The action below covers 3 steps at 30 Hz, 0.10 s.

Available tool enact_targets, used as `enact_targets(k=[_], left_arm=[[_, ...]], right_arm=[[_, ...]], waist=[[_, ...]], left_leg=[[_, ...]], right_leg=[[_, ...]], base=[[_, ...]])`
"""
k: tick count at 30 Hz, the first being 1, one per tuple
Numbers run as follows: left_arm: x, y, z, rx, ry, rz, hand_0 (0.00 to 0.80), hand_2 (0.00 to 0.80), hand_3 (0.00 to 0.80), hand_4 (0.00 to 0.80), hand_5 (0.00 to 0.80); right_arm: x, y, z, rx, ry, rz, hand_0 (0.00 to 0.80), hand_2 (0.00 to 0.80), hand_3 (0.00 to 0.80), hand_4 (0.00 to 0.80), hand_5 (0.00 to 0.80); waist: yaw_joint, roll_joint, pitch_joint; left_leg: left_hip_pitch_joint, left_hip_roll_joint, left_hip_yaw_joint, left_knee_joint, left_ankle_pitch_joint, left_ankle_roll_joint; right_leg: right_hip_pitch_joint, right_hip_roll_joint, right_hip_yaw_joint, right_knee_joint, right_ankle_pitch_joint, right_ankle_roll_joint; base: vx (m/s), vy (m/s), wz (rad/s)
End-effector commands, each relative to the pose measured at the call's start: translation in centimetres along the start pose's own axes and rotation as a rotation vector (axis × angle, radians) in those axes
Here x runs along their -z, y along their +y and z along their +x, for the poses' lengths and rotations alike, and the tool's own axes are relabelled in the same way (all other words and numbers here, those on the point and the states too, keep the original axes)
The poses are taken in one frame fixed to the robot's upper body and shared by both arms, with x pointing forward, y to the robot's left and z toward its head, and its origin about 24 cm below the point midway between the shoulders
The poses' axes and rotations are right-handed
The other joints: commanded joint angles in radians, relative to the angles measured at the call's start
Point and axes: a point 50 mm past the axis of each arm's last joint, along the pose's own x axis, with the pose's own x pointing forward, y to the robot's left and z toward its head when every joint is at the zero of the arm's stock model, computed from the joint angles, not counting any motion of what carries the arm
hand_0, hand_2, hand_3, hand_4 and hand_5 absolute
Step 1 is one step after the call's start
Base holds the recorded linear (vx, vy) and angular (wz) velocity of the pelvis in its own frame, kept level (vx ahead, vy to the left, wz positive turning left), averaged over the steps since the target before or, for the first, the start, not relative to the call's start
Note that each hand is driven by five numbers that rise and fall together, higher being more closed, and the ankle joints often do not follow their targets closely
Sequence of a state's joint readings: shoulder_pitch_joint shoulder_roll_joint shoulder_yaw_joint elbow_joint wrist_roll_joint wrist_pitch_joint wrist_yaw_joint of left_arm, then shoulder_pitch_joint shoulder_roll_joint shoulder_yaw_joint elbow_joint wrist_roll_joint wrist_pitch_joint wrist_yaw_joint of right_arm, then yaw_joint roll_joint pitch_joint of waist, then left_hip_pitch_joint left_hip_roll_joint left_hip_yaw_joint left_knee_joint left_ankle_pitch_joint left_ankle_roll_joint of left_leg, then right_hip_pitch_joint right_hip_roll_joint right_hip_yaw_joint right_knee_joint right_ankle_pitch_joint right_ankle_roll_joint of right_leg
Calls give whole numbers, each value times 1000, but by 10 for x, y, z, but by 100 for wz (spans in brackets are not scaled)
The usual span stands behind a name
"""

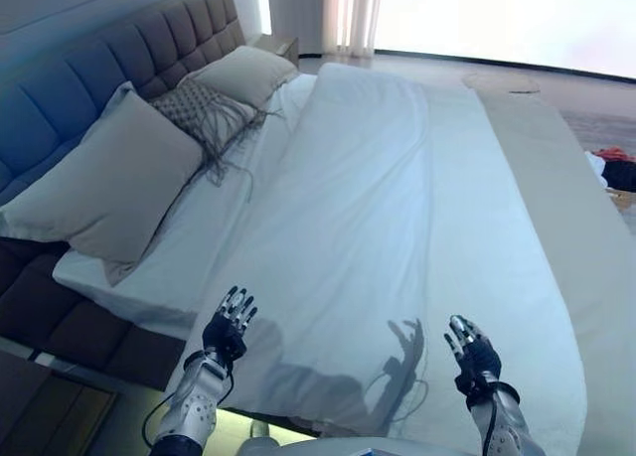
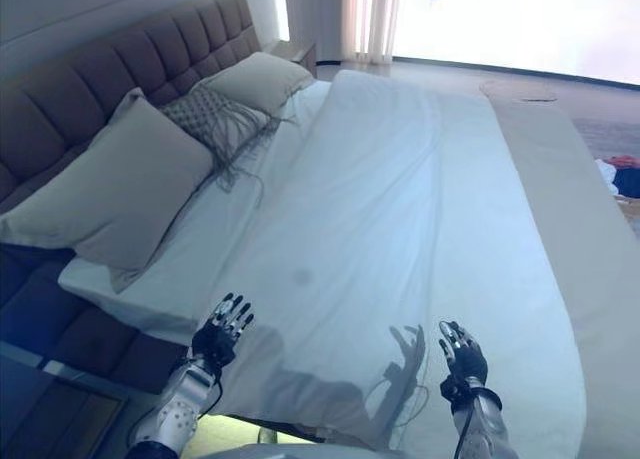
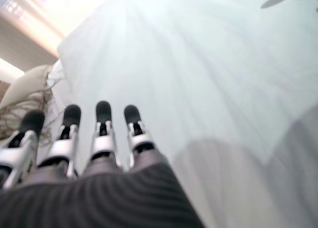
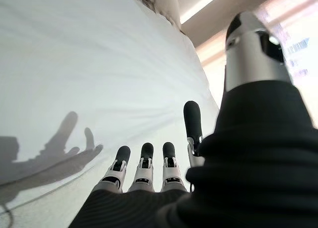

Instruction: Make the bed neatly

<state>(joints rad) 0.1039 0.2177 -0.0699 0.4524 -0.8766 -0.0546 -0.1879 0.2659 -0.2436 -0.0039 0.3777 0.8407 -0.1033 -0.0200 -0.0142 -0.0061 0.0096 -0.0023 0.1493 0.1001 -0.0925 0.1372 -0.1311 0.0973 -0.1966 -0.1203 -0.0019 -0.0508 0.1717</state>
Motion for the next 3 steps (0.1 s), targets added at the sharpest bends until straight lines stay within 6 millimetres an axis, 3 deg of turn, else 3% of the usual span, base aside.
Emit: enact_targets(k=[1, 3], left_arm=[[-29, -13, 12, 92, -75, 90, 0, 0, 0, 0, 0], [-27, -9, 11, 70, -58, 95, 0, 0, 0, 0, 0]], right_arm=[[-20, 23, 7, -104, -126, -16, 0, 0, 0, 0, 0], [-20, 23, 6, -116, -117, -11, 0, 0, 0, 0, 0]], waist=[[-5, -38, 28], [-5, -37, 28]], left_leg=[[80, 20, 19, 45, -78, 38], [81, 20, 18, 48, -80, 38]], right_leg=[[-77, -53, 5, -35, 199, -3], [-75, -53, 6, -33, 196, -3]], base=[[7, -6, -14], [5, -1, -5]])
